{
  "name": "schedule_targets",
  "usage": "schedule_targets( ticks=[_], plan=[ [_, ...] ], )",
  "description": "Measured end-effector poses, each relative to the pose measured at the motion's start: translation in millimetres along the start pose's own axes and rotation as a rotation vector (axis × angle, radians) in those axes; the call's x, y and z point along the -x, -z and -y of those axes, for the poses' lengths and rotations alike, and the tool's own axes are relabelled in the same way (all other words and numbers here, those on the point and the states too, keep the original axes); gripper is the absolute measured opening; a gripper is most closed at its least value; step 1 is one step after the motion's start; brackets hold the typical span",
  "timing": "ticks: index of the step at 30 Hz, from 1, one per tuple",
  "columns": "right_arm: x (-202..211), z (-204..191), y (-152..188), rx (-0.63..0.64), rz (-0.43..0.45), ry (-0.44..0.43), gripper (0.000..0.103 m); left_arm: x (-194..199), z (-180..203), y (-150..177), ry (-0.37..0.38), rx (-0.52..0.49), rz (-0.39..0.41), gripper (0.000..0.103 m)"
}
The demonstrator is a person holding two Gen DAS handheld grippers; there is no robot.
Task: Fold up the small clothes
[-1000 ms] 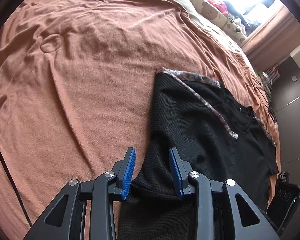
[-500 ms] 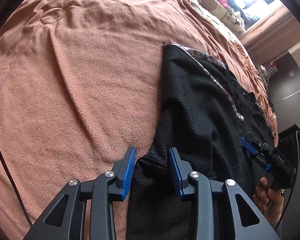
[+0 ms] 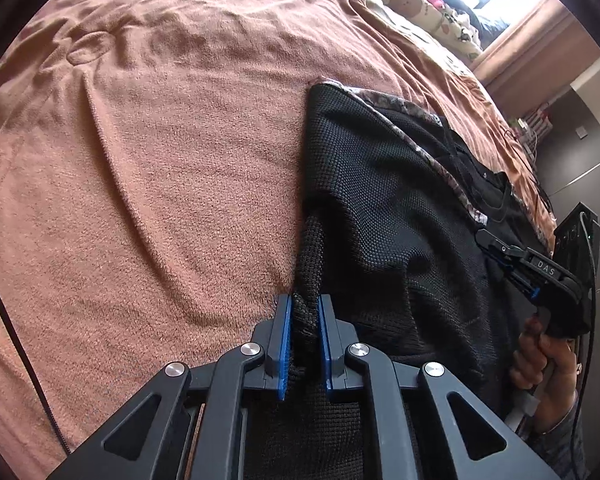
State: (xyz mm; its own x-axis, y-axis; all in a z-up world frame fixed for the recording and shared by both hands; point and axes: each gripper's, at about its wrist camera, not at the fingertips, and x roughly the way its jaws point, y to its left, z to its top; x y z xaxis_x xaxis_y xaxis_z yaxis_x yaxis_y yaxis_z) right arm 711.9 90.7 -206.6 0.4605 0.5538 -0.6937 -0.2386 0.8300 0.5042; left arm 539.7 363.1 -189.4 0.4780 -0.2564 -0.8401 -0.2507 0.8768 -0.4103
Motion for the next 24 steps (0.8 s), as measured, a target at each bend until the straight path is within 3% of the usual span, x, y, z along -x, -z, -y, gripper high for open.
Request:
schedule_targets(
  ticks=[4,7,10,12,14,19,24],
  plan=[
    [6.2,5.8,4.5,-0.007,0.007,0.004,0.002,4.6,-11.0,0.2,0.019,0.059,0.000,0.013],
    [7.6,4.4,3.1,-0.014,-0.024,0.006,0.003,2.8,-8.4,1.4,-0.010,0.042,-0.012,0.013],
    [20.9,4.4,-0.6,0.000,-0.038,0.024,0.010,3.2,-3.6,-0.1,-0.025,0.045,-0.019,0.016],
    [36.6,8.2,-1.3,0.007,-0.011,0.036,0.043,5.5,2.9,-3.2,-0.055,0.037,-0.013,0.030],
    [55.7,16.8,0.2,-0.005,0.029,0.039,0.056,11.4,7.3,-4.7,-0.073,0.030,0.007,0.038],
    [94.3,39.6,8.5,-0.011,0.054,0.078,0.056,25.3,24.1,-4.8,-0.072,0.011,0.050,0.041],
    [142.8,70.0,14.8,-0.035,0.105,0.133,0.056,32.1,50.7,-1.4,-0.044,-0.007,0.082,0.053]
  ],
)
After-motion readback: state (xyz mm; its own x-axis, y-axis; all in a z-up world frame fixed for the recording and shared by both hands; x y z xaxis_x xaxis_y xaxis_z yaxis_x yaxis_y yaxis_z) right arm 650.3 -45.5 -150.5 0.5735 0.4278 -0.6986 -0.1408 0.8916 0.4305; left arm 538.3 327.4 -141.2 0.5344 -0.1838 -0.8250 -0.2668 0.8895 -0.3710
